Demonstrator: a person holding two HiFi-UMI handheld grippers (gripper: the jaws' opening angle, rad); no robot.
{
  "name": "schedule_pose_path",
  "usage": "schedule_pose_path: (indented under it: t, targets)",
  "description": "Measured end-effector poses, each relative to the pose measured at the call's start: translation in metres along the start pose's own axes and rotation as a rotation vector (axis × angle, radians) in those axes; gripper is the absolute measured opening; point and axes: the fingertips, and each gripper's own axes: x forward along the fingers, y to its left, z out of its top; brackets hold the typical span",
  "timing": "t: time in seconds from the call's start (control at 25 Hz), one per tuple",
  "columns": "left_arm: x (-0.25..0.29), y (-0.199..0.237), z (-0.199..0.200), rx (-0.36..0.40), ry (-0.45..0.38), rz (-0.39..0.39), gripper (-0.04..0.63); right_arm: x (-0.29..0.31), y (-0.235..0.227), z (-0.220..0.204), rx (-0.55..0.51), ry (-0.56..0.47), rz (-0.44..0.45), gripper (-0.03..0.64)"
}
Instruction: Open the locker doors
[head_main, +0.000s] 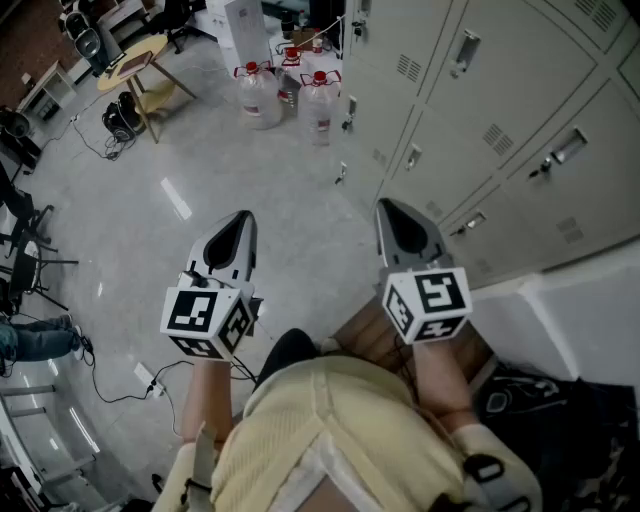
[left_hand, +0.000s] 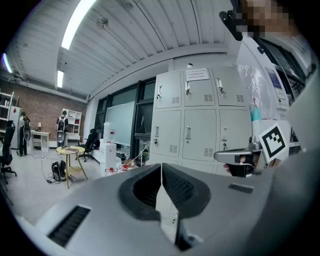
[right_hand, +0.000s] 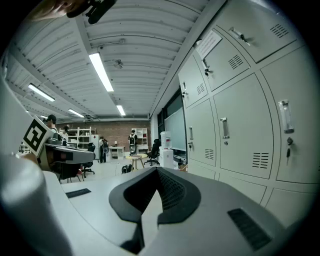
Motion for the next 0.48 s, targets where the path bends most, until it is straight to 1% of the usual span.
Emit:
schedule_pose_path:
  t: [0.12, 0.24, 0.32, 0.48]
  targets:
    - [0.008, 0.004, -0.008, -0.004, 0.017, -0.009, 0.009, 0.008, -0.004, -0.008, 0.031, 0.013, -0.004, 0.002]
    - [0.015, 0.013, -0.016, -0.024, 0.028, -0.018, 0.009, 0.015, -0.004, -0.020, 0.050, 0.043, -0.011, 0.002]
    - [0.024, 0.020, -0.019, -0.034, 0.023, -0.034, 0.009, 0.022, -0.005, -0.030, 0.046, 0.061, -0.027, 0.002]
    - [0.049, 0.036, -0.032, -0.032, 0.011, -0.081, 0.009, 0.038, -0.007, -0.049, 0.046, 0.071, -0.059, 0.003]
